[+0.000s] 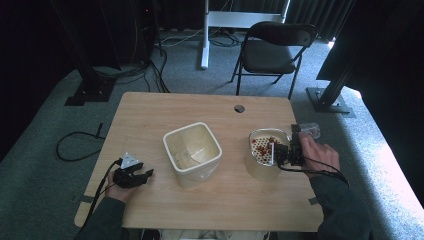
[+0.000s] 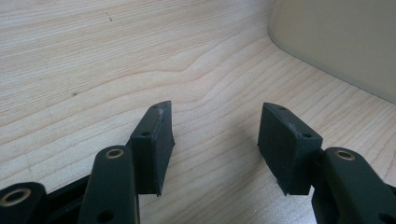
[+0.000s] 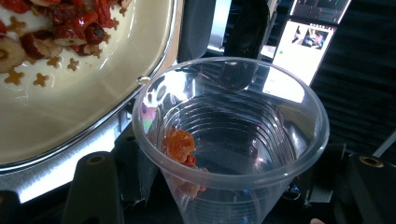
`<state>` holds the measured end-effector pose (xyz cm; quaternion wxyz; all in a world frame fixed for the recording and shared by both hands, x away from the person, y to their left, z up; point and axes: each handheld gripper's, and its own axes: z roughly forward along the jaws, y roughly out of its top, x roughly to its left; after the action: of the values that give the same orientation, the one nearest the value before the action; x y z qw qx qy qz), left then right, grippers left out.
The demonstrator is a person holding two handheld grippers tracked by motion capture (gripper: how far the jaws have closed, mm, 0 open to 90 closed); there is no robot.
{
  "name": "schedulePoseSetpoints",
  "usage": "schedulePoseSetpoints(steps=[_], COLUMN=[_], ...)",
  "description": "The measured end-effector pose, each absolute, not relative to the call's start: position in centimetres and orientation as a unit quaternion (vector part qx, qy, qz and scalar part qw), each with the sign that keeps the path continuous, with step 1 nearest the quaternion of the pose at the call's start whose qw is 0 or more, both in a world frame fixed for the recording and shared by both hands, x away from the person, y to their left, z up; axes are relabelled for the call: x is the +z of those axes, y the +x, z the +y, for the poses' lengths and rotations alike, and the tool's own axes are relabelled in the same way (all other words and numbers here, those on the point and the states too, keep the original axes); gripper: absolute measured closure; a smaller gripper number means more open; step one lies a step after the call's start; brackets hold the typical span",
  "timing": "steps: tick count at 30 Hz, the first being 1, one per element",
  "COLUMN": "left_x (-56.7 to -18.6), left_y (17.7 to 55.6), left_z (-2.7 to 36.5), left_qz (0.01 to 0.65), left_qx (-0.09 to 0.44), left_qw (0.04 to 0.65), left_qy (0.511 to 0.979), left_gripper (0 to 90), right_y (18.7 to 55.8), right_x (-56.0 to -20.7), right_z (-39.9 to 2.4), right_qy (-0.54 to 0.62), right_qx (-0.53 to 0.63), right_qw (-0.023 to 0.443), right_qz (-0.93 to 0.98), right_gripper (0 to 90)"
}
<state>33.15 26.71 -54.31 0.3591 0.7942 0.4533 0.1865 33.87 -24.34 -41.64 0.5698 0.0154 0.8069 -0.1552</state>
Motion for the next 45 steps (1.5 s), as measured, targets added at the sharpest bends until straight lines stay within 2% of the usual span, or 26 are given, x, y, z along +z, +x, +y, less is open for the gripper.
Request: schedulePoseSetpoints(steps=[35,45], left_x=[-54.31,-54.31], left_y=[33.18,33.16], left_z=[26.72,26.73], left_qz=[0.453,0.454], left_qx=[0.186,0.185], left_qw=[0.36,0.36], left_qy=[0.794,0.794], left_gripper=[46.0,46.0], right_y=[33.69,33.5], right_x=[-41.36,-41.43], right_z=[-24.15,-24.03], right_qy=[0.024,0.042], right_qx=[-0.147,-0.109], right_qw=[0.575,0.58], right_qz=[0.804,0.806], right_gripper=[34.2,34.0])
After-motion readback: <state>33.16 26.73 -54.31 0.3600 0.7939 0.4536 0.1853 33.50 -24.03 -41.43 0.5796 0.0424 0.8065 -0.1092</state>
